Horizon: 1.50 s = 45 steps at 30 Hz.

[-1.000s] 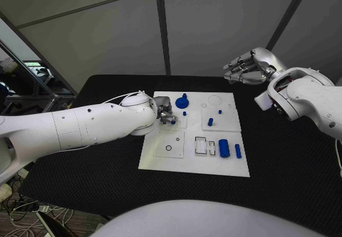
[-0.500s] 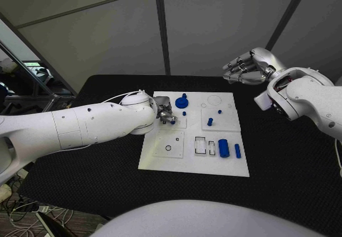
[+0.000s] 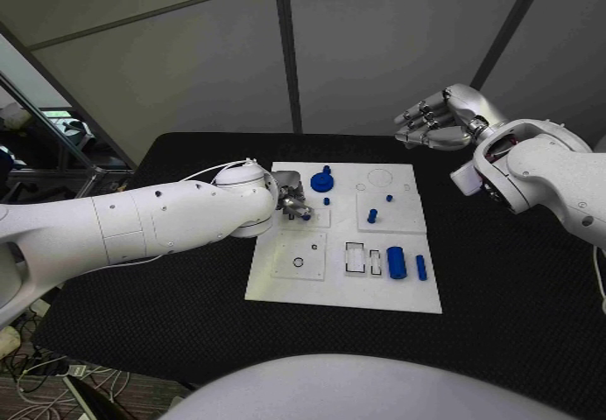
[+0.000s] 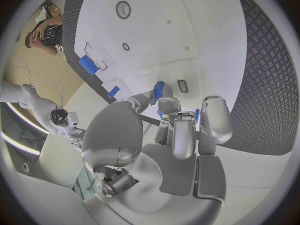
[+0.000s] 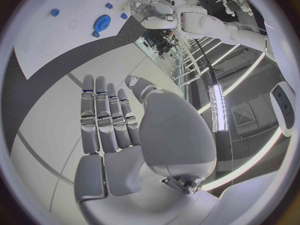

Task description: Assemble the parts on the task board

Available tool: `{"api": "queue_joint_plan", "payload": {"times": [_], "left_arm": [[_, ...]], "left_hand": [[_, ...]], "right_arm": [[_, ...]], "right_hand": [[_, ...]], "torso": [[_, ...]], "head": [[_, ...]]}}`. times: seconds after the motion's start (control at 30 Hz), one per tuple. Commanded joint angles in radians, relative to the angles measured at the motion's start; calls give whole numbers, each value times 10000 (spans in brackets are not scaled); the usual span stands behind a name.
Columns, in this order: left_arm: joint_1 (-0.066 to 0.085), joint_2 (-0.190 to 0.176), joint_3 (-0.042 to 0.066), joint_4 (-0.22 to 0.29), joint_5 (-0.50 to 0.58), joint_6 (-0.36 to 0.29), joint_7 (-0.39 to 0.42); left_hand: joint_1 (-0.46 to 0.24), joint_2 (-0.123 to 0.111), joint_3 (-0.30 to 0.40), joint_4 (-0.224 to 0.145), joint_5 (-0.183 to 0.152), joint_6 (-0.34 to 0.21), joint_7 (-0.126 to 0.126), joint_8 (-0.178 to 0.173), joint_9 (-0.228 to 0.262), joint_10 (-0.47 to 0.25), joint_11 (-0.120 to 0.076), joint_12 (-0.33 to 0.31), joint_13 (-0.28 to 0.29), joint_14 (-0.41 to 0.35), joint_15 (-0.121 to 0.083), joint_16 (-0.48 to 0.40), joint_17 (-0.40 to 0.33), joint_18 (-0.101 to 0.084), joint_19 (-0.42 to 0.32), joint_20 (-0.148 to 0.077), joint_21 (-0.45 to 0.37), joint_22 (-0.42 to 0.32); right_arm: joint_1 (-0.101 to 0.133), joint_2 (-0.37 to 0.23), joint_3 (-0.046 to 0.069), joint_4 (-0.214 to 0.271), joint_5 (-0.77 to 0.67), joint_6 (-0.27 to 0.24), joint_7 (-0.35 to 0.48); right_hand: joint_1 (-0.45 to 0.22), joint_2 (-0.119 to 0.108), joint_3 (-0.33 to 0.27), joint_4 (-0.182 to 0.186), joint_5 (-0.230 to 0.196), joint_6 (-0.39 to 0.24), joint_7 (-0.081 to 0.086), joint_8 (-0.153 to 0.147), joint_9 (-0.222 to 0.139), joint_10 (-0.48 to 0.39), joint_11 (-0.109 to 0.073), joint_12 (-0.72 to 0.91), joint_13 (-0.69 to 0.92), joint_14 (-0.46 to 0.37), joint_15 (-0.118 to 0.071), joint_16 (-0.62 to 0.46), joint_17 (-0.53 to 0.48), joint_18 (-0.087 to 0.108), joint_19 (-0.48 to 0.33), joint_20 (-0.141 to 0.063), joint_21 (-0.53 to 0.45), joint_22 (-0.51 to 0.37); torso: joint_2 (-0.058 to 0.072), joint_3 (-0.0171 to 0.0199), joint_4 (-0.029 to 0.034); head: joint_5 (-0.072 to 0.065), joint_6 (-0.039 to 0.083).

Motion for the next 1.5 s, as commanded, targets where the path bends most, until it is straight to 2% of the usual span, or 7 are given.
{"api": "queue_joint_plan", "payload": {"times": [0.03,0.67,0.83,1.1,1.5], "left_arm": [[-52,28,-47,-50,4,348,-17],[-47,183,-44,-263,103,257,-1],[-47,201,-43,-298,108,244,2],[-45,231,-42,-345,110,227,4],[-44,263,-41,-419,110,199,5]], "left_hand": [[-187,3,782,-734,45,84,-1,33,-8,70,-12,66,17,874,-55,66,1902,-169,91,-19,71,730],[-540,20,429,-428,-71,239,-44,20,-20,195,-50,209,250,898,-87,115,1985,-204,186,-56,210,822],[-850,-17,104,-189,-154,350,-62,1,-34,270,-64,298,389,915,-101,150,2042,-226,246,-71,299,881],[-1000,43,-135,-29,-184,449,-87,5,-32,359,-84,402,559,935,-117,193,2116,-254,320,-86,420,959],[-1500,123,-1018,485,-233,599,-96,-2,-15,461,-91,526,768,953,-127,237,2187,-288,413,-104,562,1060]], "right_arm": [[18,-15,7,14,-42,28,60],[19,-48,7,26,-42,19,24],[19,-48,7,23,-42,27,19],[19,-43,7,18,-42,41,15],[19,-39,7,10,-42,62,12]], "right_hand": [[-85,12,-69,19,56,-60,31,-37,-13,-15,63,-67,2,-24,37,-27,-19,35,44,21,-35,-19],[-133,19,-93,55,121,-68,31,-36,-12,-21,66,-79,2,-26,43,-27,-53,38,63,33,-81,-54],[-146,21,-99,66,140,-69,31,-34,-11,-21,66,-81,2,-26,44,-26,-62,39,69,36,-94,-63],[-158,21,-106,76,160,-70,32,-34,-11,-22,67,-83,3,-27,46,-26,-71,40,75,38,-107,-73],[-158,21,-106,76,160,-70,32,-34,-11,-22,67,-83,3,-27,46,-26,-71,40,75,38,-107,-73]], "torso": [[1,1,-9],[1,-3,-9],[-5,-3,-2],[-4,-6,-1],[-1,-4,2]], "head": [[12,2],[-35,2],[-52,2],[-66,2],[-87,2]]}}
